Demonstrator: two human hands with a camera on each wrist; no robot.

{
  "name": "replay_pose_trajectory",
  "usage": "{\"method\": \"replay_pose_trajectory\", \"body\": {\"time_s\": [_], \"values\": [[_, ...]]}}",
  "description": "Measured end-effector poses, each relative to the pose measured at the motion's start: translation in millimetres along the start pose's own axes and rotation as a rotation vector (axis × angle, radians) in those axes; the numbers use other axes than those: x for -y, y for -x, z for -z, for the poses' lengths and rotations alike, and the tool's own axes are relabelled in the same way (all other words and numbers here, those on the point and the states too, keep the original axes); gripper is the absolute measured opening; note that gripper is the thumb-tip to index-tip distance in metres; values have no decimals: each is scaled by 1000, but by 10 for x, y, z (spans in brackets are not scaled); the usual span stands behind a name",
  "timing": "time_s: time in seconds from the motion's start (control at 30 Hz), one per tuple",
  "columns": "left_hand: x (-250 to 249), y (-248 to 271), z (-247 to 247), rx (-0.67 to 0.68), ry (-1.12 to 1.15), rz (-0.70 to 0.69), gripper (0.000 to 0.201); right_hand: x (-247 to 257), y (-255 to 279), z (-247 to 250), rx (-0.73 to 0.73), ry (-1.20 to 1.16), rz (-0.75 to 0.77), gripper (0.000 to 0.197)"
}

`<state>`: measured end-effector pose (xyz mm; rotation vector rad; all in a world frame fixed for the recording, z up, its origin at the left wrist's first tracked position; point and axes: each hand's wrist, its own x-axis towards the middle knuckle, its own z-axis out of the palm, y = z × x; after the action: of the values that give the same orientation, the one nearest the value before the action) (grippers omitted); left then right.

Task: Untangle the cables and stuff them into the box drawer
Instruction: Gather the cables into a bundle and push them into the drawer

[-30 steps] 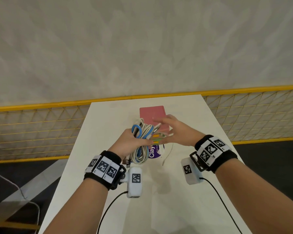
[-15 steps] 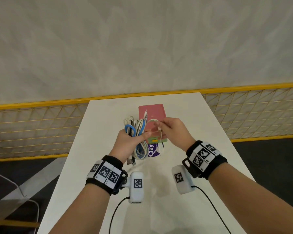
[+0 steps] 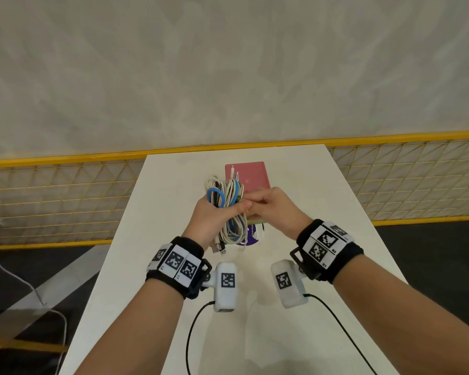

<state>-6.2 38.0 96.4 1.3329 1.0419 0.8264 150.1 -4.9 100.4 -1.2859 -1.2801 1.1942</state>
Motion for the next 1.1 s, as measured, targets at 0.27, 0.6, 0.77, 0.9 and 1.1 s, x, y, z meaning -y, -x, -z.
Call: {"method": "replay_pose_trajectory", "body": {"time_s": [0.27,0.6,0.77,0.9,1.1], "values": [[27,24,-64,39,-37,19,28,32,20,79,-167,19,36,22],[-124,-1,-138,-194,225,-29,12,-172,104,-68,70,4,-414,42],[-61,66,-138,-149,183,6,17,-184,32,-48,-236,34,-138,36],[9,59,-128,-130,121,46,27,-124,32,-115,-262,-52,-43,38],[58,52,-150,-140,186,115,23,-135,136,-287,-77,-47,105,44]]}}
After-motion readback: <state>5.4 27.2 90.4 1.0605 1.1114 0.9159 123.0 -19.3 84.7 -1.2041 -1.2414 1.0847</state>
